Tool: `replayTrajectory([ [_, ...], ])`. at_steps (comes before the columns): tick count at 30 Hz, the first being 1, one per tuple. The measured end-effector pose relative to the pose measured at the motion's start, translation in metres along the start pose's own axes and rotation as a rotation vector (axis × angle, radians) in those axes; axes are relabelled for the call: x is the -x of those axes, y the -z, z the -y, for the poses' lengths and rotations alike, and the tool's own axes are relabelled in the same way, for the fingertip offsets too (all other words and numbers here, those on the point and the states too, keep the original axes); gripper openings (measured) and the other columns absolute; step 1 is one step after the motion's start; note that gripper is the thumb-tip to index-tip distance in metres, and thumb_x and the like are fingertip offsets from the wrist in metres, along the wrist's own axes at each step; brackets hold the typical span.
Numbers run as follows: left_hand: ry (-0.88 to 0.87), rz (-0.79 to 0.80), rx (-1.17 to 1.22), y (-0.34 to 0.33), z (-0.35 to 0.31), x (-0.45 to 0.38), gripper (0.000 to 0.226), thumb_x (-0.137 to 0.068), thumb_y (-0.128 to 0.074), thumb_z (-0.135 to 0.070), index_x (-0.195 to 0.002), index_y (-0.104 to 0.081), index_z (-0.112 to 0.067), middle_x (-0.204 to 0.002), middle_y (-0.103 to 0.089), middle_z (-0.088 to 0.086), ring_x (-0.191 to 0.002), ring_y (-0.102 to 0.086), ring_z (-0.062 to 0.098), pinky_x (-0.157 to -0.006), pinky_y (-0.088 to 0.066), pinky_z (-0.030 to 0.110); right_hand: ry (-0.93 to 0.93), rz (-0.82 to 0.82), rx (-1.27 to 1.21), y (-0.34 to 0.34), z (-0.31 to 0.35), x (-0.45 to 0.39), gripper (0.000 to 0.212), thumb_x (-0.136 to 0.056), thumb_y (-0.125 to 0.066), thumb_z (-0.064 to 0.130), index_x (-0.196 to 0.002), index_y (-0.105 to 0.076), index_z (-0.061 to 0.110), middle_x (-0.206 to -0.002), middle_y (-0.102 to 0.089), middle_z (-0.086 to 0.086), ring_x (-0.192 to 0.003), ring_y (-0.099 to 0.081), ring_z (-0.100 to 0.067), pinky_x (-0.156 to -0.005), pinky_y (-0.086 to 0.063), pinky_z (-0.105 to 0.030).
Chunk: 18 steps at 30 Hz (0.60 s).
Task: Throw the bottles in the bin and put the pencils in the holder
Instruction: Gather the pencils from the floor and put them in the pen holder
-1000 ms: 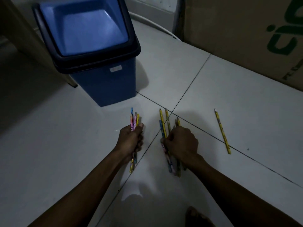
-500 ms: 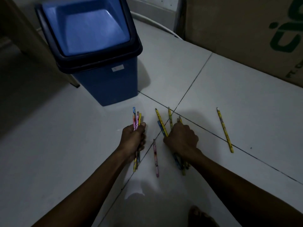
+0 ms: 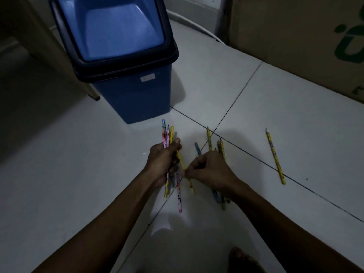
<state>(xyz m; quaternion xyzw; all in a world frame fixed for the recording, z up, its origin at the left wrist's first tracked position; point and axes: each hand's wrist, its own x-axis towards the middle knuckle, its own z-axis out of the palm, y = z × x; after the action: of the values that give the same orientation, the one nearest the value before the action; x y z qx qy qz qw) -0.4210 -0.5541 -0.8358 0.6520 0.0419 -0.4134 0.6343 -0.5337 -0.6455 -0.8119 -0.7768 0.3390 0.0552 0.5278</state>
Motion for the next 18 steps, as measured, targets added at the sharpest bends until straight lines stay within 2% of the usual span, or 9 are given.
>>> replayTrajectory([
  [2,0.012,-0.041,0.019,0.004,-0.001,-0.001,0.024,-0.094,-0.056,-0.03,-0.082,-0.06,-0.01,-0.061,-0.053,0.005,-0.046,-0.041,0.016,-0.038,-0.031,0.021,-0.007,-0.089,0.031,0.002,-0.006,-0.002,0.029,-0.076,-0.077,0.039,-0.069,-0.078,0.011,-0.074,-0.075,-0.012,-0.068,-0.069,-0.023,-0.063,-0.053,-0.028],
  [5,-0.027,-0.135,-0.009,0.017,-0.001,-0.001,0.024,-0.095,-0.055,-0.027,-0.075,-0.058,-0.014,-0.057,-0.05,0.004,-0.049,-0.045,0.016,-0.046,-0.039,0.025,-0.052,-0.307,0.417,0.01,-0.019,-0.005,0.029,-0.08,-0.07,0.047,-0.085,-0.075,0.019,-0.087,-0.072,0.0,-0.078,-0.066,-0.017,-0.063,-0.047,-0.024],
  [8,-0.113,-0.173,-0.302,0.03,0.006,0.001,0.033,-0.092,-0.058,-0.027,-0.061,-0.056,-0.016,-0.054,-0.049,0.003,-0.052,-0.045,0.02,-0.049,-0.037,0.026,-0.104,-0.309,0.597,0.008,-0.027,-0.009,0.033,-0.08,-0.069,0.049,-0.086,-0.07,0.016,-0.09,-0.07,-0.005,-0.082,-0.066,-0.024,-0.063,-0.047,-0.027],
  [10,-0.104,-0.156,-0.628,0.033,0.013,0.004,0.03,-0.085,-0.065,-0.035,-0.063,-0.06,-0.015,-0.058,-0.058,0.004,-0.056,-0.054,0.023,-0.054,-0.041,0.028,-0.109,-0.292,0.632,0.004,-0.029,-0.011,0.036,-0.08,-0.069,0.048,-0.087,-0.069,0.013,-0.09,-0.069,-0.007,-0.082,-0.066,-0.024,-0.061,-0.044,-0.027],
  [13,-0.013,-0.131,-0.954,0.034,0.024,0.009,0.043,-0.071,-0.074,-0.052,-0.085,-0.063,-0.012,-0.077,-0.067,0.006,-0.066,-0.063,0.022,-0.055,-0.042,0.027,-0.092,-0.313,0.636,-0.001,-0.03,-0.012,0.033,-0.084,-0.067,0.043,-0.093,-0.067,0.012,-0.094,-0.068,-0.008,-0.087,-0.066,-0.026,-0.064,-0.043,-0.027],
  [16,-0.014,-0.095,-1.064,0.034,0.029,0.01,0.05,-0.063,-0.078,-0.054,-0.091,-0.063,-0.015,-0.081,-0.067,0.004,-0.071,-0.064,0.021,-0.058,-0.046,0.028,-0.102,-0.306,0.573,0.0,-0.03,-0.014,0.031,-0.084,-0.065,0.041,-0.091,-0.068,0.012,-0.091,-0.067,-0.007,-0.085,-0.065,-0.026,-0.064,-0.045,-0.028],
  [18,-0.021,-0.065,-1.085,0.034,0.028,0.008,0.046,-0.059,-0.077,-0.05,-0.088,-0.065,-0.017,-0.083,-0.068,0.005,-0.075,-0.066,0.022,-0.064,-0.052,0.032,-0.095,-0.289,0.422,0.007,-0.03,-0.014,0.028,-0.084,-0.066,0.038,-0.082,-0.07,0.01,-0.079,-0.066,-0.005,-0.076,-0.065,-0.023,-0.062,-0.047,-0.027],
])
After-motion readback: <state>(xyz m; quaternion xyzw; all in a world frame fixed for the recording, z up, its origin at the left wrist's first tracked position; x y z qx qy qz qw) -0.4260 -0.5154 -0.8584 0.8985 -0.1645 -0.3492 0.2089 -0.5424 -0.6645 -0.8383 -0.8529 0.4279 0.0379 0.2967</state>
